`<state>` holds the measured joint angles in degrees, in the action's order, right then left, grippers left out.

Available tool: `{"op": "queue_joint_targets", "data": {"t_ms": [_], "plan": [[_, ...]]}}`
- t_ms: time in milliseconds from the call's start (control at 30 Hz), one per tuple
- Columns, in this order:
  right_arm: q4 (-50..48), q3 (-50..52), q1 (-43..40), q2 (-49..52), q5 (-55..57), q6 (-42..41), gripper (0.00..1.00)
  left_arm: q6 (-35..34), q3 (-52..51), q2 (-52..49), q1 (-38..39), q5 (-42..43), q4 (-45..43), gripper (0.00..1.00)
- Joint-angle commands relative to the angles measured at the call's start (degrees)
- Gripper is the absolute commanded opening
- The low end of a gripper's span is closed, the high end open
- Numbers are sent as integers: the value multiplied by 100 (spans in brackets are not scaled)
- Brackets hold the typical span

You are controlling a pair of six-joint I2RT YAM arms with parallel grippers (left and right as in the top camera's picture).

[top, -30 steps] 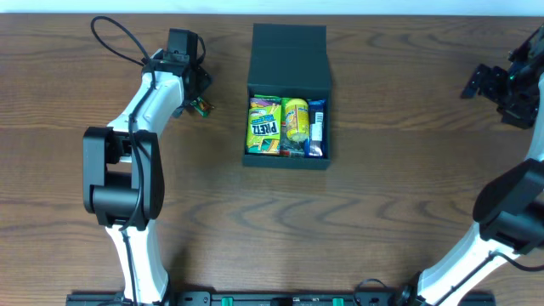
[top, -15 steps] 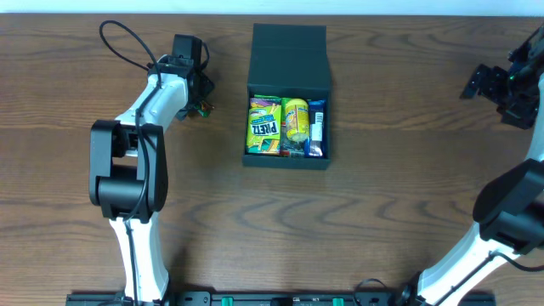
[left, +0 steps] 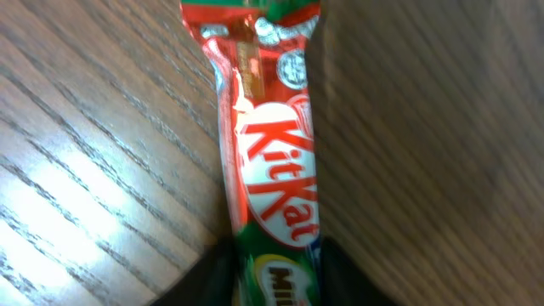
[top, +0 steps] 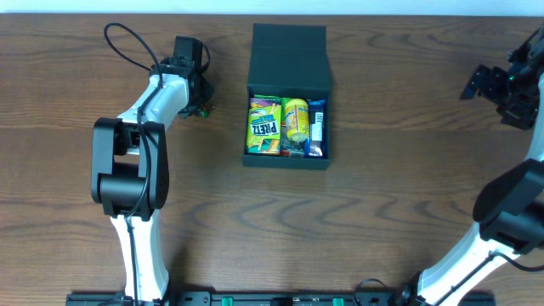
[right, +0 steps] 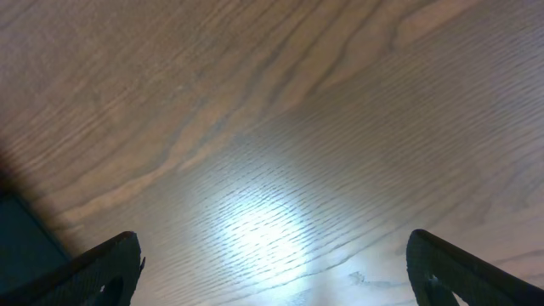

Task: Pack container
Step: 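Move the left gripper to the red KitKat bar and grasp it, then carry the KitKat bar into the box's right side and release it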

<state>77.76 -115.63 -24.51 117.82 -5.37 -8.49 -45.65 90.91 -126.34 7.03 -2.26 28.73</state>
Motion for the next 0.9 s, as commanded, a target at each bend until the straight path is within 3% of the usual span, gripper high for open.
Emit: {"op": "queue_joint_targets", "data": {"t_ms": [0, 400, 633, 867], "plan": [[-4, 37, -15, 28, -2, 83, 99, 398, 221, -221, 13, 79, 160, 24], [-96, 37, -17, 28, -2, 83, 99, 1829, 1698, -221, 22, 13, 1340, 19], [-286, 37, -44, 28, 4, 85, 99, 1867, 2868, -221, 308, 44, 2754, 16], [-479, 37, -146, 28, 7, 87, 99, 1893, 3674, -216, 1410, 81, 3497, 16]]}}
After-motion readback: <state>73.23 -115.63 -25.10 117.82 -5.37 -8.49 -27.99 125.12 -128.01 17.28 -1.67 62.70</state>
